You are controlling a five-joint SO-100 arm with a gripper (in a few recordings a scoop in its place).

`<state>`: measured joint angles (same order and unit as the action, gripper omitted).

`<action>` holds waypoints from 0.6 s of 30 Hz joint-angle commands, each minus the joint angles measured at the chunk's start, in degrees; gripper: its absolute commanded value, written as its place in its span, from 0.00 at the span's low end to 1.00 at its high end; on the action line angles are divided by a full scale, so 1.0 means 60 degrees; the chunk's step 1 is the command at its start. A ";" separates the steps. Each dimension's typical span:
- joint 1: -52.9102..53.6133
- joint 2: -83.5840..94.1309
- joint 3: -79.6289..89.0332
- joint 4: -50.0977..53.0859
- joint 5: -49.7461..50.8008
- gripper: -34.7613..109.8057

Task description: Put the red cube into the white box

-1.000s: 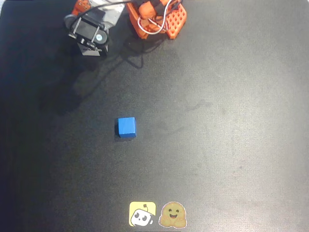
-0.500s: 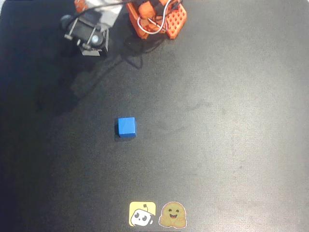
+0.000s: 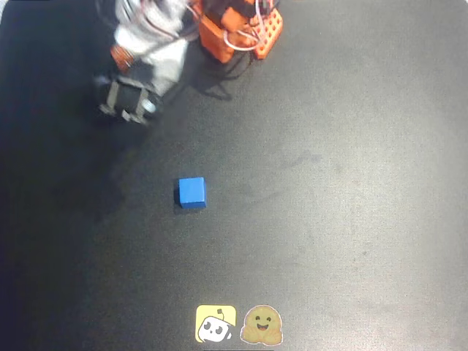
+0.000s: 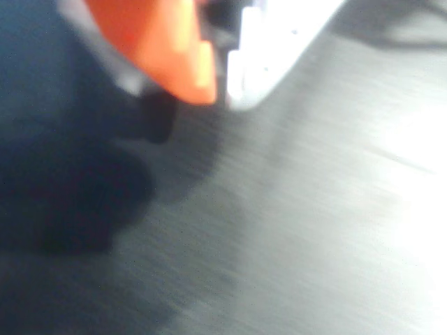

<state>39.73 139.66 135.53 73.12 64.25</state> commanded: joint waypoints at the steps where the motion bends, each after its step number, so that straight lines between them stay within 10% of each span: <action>1: -0.0879 0.0176 -0.0117 0.0249 0.0645 0.24; 18: -0.4380 0.4878 0.2915 0.1846 0.2563 0.24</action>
<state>16.00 168.57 152.75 84.55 78.57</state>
